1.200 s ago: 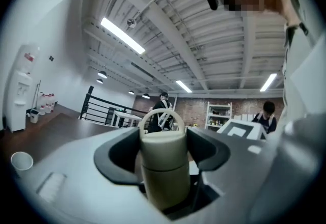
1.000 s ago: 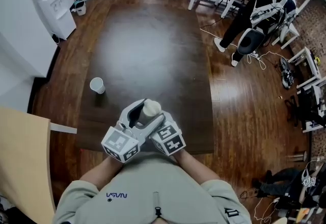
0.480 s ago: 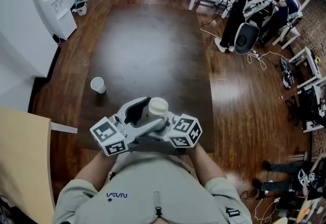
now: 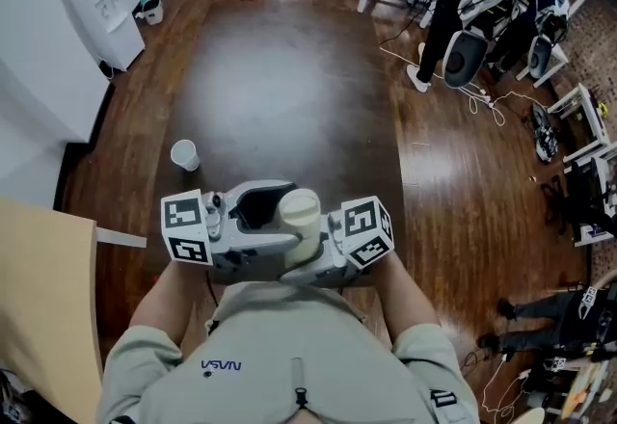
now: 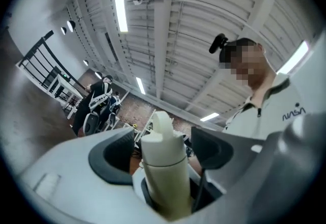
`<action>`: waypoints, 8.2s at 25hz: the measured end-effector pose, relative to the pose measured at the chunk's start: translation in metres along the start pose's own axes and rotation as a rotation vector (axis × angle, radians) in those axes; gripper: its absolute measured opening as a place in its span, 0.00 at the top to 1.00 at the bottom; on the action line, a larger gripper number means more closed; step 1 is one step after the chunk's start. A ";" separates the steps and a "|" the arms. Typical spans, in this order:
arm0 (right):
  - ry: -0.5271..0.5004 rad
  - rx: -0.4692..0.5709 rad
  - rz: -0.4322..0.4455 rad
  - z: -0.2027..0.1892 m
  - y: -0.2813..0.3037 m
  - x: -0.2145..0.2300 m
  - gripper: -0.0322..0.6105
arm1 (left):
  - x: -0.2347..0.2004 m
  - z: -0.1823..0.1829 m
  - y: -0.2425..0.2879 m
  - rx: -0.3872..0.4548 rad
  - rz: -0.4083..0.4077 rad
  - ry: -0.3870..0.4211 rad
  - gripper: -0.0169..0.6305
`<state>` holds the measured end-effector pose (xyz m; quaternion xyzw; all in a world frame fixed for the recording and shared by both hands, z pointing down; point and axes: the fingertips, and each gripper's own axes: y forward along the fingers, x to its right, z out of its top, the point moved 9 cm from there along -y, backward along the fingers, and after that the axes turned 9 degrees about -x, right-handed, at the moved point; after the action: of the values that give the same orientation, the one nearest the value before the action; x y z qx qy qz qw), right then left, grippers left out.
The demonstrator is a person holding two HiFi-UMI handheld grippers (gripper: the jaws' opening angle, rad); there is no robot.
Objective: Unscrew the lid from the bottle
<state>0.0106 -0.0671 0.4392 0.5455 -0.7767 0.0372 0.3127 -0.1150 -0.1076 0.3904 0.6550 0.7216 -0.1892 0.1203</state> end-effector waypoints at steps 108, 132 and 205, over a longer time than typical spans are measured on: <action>-0.070 -0.049 -1.003 0.015 0.018 0.032 0.48 | 0.008 0.005 0.016 -0.013 0.544 0.259 0.50; -0.104 -0.111 0.031 0.009 0.011 -0.012 0.48 | 0.008 0.014 0.017 -0.118 -0.247 0.088 0.49; 0.163 0.092 -1.256 -0.134 -0.013 0.104 0.48 | -0.106 -0.204 -0.025 -0.565 0.883 0.226 0.51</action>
<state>0.0600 -0.1049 0.5972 0.9056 -0.2797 -0.0786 0.3091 -0.1121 -0.1171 0.6216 0.8546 0.4087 0.1529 0.2816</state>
